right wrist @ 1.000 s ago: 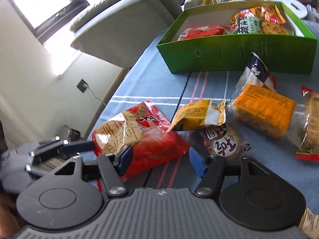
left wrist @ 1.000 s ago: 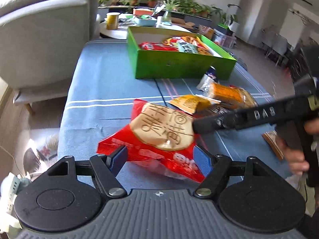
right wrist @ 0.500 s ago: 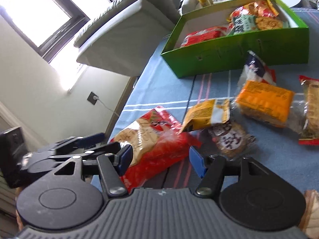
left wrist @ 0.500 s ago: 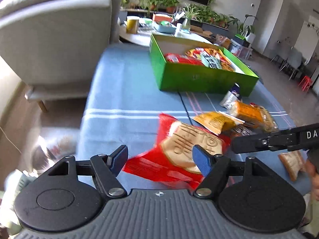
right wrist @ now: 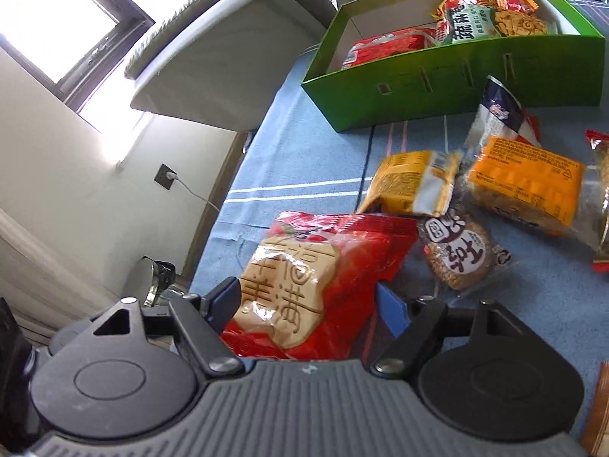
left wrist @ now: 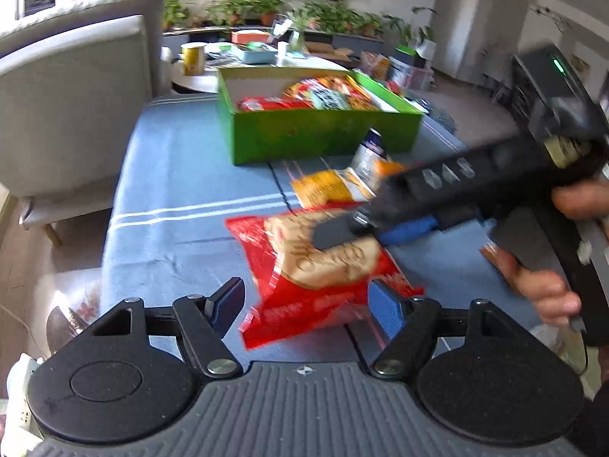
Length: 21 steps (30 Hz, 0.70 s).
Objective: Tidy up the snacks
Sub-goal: 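Close the right gripper on the red biscuit bag and lift it, then carry the red biscuit bag into the green box and open the right gripper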
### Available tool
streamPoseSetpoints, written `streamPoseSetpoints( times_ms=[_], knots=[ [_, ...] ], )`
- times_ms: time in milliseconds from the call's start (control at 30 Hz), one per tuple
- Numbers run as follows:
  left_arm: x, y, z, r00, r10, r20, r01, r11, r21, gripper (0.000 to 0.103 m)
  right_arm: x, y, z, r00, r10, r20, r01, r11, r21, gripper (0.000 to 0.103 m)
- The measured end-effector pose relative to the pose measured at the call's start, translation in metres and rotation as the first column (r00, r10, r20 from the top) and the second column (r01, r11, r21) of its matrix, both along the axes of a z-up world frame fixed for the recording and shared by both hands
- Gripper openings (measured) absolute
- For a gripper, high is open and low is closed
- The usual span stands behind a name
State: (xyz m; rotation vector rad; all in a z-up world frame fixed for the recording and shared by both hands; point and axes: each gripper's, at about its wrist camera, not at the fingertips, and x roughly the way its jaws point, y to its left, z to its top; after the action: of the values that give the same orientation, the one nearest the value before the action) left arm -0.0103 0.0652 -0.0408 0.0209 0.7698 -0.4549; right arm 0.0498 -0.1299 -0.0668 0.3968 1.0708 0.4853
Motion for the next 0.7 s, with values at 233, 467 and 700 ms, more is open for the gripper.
streamPoseSetpoints(
  times_ms=[233,467,700],
  knots=[
    [0.04,0.0,-0.028,0.996,0.027,-0.089,-0.033,0.997,-0.068,0.074,0.005,-0.004,-0.013,0.998,-0.027,-0.057,0.028,0.999,0.026,0.076],
    [0.033,-0.015,-0.029,0.997,-0.013,-0.08,0.003,0.992,-0.128,0.068,0.007,0.004,-0.016,0.999,-0.006,-0.046,0.008,0.999,0.042,0.068],
    [0.017,-0.024,0.008,1.0,-0.003,0.022,0.006,0.993,-0.116,0.068,-0.008,0.01,0.017,0.995,0.044,0.089,-0.047,0.998,0.04,0.063]
  ],
)
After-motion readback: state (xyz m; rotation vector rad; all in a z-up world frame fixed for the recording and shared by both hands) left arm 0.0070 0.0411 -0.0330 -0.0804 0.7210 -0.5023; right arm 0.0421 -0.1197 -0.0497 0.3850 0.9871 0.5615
